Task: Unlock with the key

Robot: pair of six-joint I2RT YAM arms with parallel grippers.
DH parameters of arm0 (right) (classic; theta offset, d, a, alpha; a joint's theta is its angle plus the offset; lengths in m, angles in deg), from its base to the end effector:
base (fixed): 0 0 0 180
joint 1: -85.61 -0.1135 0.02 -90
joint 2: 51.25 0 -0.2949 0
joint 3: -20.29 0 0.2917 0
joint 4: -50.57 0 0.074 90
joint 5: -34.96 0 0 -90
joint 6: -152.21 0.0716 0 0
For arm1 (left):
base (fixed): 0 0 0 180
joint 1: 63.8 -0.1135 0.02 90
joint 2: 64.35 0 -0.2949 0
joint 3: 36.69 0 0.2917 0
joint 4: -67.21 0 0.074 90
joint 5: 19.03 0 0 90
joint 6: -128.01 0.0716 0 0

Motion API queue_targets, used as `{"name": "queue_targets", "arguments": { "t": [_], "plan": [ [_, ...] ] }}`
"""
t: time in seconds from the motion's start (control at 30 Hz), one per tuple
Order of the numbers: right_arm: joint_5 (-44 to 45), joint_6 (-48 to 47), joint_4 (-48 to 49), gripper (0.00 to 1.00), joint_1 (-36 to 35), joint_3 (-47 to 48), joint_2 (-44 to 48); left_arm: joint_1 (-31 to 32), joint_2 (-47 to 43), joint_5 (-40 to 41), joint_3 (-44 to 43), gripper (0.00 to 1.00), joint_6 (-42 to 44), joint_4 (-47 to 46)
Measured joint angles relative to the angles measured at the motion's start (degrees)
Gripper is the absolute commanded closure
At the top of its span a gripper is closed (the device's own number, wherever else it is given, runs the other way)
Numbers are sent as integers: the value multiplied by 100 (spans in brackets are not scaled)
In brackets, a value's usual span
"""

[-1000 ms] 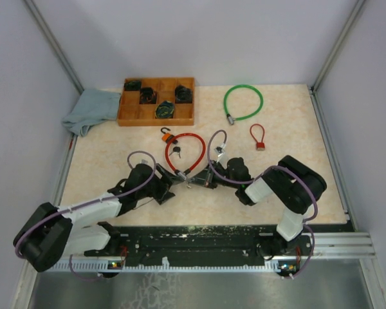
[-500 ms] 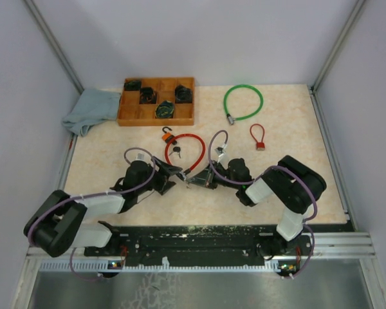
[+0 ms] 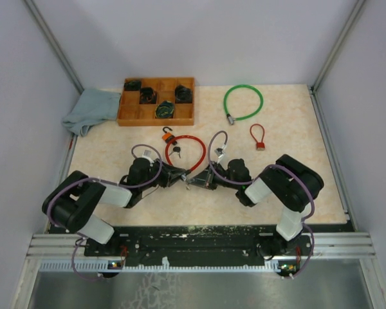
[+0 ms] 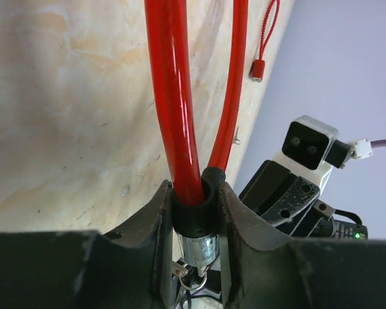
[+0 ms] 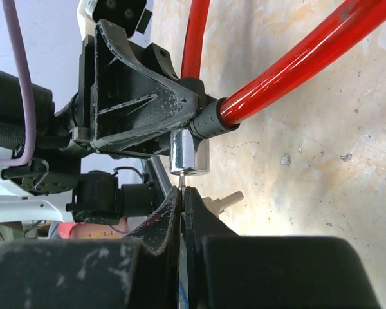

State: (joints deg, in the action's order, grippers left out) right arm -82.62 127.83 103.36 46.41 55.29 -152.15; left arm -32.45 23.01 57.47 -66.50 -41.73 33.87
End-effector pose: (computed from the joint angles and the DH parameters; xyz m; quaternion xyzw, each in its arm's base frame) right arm 0.2338 0.2335 0.1056 0.0295 0.7744 0.5924 0.2204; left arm 0.2423 -0.1672 0.1030 -0.2835 0.7868 -0.5006 0.2238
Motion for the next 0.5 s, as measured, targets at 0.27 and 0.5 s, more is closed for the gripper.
{"name": "queue_targets", "arguments": {
  "t": [0.27,0.5],
  "plan": [
    [-96,-483,-254,100,0,111,15,-26,17,-70,13,100,162,-133],
    [-92,-1939,-2041,100,-173,798,667,-15,-570,267,11,100,503,367]
  ]
}}
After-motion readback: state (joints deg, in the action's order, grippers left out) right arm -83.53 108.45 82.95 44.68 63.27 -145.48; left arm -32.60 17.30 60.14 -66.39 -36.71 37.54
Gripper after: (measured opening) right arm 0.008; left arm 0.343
